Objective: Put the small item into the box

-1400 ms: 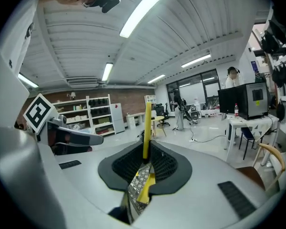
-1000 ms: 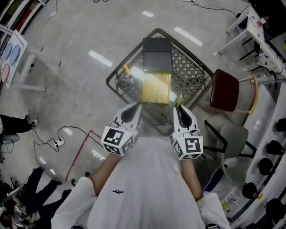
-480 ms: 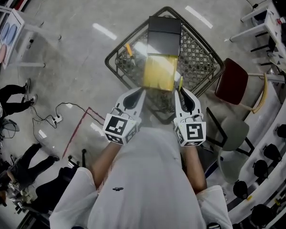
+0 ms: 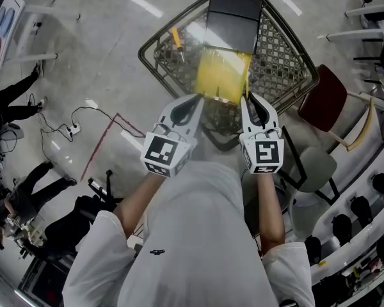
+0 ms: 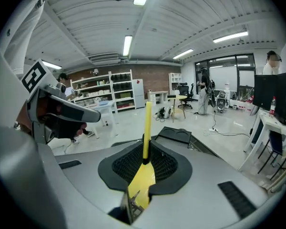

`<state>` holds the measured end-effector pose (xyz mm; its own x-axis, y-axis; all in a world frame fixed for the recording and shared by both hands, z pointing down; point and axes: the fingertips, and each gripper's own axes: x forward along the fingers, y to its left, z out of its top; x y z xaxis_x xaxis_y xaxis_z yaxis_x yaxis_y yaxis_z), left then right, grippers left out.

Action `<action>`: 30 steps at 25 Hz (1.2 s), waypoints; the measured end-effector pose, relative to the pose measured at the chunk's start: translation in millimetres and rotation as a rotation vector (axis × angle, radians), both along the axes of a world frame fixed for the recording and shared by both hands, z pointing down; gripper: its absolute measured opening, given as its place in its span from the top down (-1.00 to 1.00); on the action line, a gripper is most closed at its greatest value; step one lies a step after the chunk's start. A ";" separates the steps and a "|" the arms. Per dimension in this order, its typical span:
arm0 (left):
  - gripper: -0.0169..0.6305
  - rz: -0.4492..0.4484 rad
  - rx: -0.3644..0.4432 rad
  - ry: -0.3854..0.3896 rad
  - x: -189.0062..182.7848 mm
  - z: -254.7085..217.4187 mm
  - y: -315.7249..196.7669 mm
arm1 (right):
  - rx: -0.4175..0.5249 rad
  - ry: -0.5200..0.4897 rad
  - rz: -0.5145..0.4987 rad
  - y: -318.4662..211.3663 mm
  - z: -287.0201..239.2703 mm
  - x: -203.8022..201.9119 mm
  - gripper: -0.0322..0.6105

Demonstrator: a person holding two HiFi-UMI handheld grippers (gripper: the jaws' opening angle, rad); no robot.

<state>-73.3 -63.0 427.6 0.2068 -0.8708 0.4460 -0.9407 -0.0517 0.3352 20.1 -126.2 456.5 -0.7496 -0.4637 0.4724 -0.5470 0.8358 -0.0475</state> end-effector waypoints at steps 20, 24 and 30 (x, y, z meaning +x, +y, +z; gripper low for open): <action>0.94 -0.070 -0.066 0.041 -5.9 110.7 -37.0 | -0.071 0.160 -0.206 -30.5 147.3 -48.8 0.78; 0.94 -0.099 -0.078 0.047 -7.3 129.8 -36.0 | -0.100 0.205 -0.266 -28.2 180.1 -54.5 0.78; 0.94 -0.136 -0.087 0.043 -14.5 143.5 -30.2 | -0.086 0.274 -0.367 -26.0 208.9 -66.7 0.78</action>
<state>-87.8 -93.2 571.2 0.1108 -0.8504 0.5143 -0.9216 0.1058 0.3734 -46.6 -152.2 665.4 -0.6990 -0.1415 0.7010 -0.2181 0.9757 -0.0206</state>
